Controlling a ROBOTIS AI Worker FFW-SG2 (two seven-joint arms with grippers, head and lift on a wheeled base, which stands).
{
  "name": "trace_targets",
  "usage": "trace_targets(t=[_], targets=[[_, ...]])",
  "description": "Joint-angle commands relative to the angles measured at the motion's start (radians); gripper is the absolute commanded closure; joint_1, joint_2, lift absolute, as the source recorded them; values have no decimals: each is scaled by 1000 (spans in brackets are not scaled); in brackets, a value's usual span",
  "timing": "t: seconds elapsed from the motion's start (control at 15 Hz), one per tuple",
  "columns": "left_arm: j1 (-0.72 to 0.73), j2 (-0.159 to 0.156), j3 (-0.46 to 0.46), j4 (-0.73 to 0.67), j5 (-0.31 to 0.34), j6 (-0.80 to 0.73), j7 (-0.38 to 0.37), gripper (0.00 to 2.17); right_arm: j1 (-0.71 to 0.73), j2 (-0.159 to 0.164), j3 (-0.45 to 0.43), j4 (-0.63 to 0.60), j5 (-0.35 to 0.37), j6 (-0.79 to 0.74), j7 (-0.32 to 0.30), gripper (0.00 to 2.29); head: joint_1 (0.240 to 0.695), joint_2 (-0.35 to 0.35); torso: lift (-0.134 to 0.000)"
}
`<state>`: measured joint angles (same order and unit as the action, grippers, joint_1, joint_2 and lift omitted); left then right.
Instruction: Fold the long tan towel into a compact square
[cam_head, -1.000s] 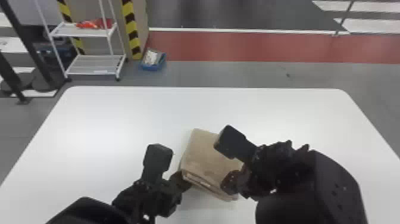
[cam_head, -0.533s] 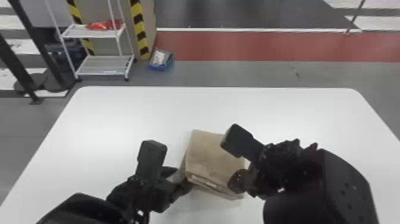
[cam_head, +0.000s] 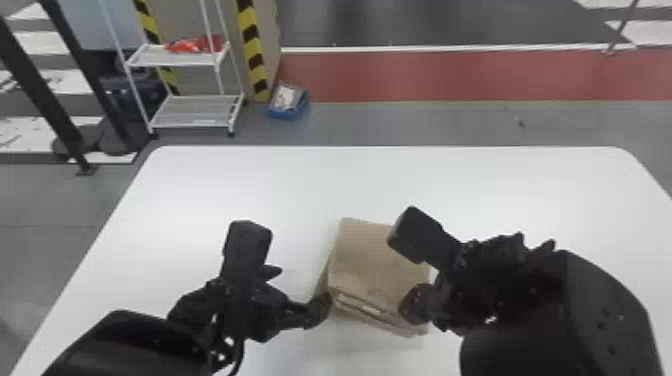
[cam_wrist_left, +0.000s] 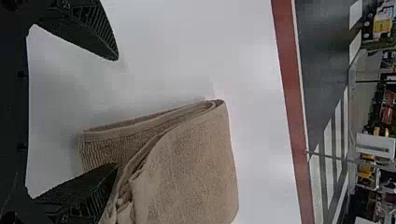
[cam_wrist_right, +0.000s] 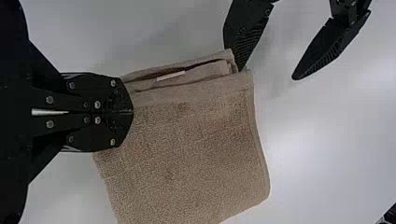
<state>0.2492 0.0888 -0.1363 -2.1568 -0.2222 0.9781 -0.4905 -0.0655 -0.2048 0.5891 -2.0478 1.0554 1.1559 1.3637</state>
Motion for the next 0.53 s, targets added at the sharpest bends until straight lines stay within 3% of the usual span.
trace_targets(t=[0.0,0.2,0.47], targets=[[-13,-1,38,0,-17,3,-6,60,-2,5,0,0,2,0,3,2132,695,83,-124],[-15,-11,89,-5,9,3,12,83,-2,8,2,0,3,0,3,2132,695,115,-124],[-10,-14,66,-17,129,-34,53,100,-2,13,-8,-5,3,0,3,2132,695,143,-124]])
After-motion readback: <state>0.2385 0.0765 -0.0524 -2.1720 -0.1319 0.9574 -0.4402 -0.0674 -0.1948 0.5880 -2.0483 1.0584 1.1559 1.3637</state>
